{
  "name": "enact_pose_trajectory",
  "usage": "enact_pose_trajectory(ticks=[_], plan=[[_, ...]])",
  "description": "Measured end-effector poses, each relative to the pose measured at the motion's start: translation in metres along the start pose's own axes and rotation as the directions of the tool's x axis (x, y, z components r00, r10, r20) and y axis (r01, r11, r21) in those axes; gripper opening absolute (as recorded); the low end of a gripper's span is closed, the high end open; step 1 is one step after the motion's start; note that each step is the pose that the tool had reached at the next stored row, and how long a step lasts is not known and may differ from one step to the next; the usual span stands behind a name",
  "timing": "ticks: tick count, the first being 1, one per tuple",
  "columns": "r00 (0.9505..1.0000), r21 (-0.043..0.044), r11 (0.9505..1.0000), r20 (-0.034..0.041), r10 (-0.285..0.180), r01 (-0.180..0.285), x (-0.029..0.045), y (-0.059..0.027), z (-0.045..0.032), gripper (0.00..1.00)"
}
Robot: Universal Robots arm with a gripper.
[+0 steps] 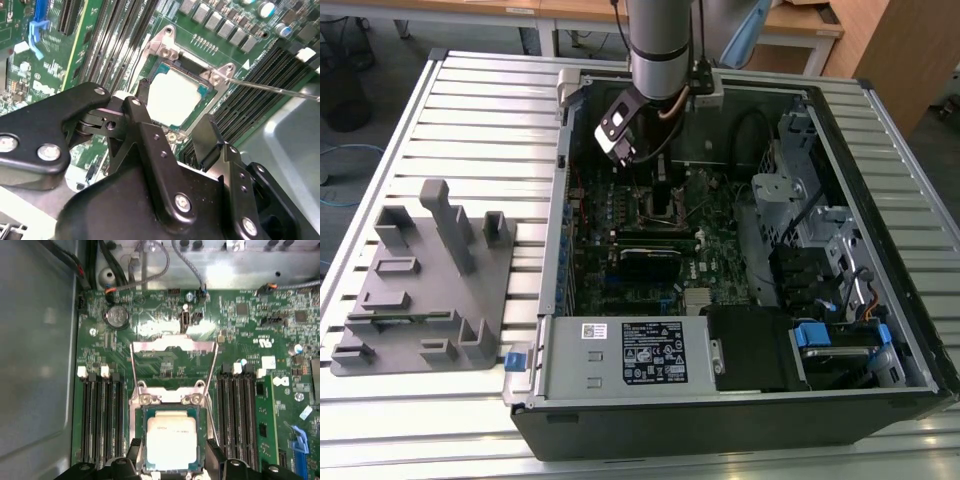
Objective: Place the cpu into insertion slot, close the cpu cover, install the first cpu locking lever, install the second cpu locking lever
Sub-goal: 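Place the cpu into insertion slot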
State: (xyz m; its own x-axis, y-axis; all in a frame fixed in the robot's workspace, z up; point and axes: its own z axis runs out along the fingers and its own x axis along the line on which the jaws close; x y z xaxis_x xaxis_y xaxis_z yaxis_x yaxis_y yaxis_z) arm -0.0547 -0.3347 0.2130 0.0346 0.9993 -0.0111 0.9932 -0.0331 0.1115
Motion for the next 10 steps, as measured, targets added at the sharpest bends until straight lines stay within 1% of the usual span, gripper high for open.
enact_pose_trajectory(ticks=[2,3,7,10], plan=[[1.0000,0.0359,0.9994,-0.0002,0.000,0.000,0.0000,0.0011,0.0003,0.61],[1.0000,0.0443,0.9990,-0.0001,0.000,0.000,0.0000,0.0011,0.0003,0.61],[1.0000,0.0472,0.9989,-0.0003,0.000,0.000,0.0001,0.0014,0.0004,0.61],[1.0000,0.0512,0.9987,-0.0003,0.000,0.000,0.0001,0.0062,0.0009,0.61]])
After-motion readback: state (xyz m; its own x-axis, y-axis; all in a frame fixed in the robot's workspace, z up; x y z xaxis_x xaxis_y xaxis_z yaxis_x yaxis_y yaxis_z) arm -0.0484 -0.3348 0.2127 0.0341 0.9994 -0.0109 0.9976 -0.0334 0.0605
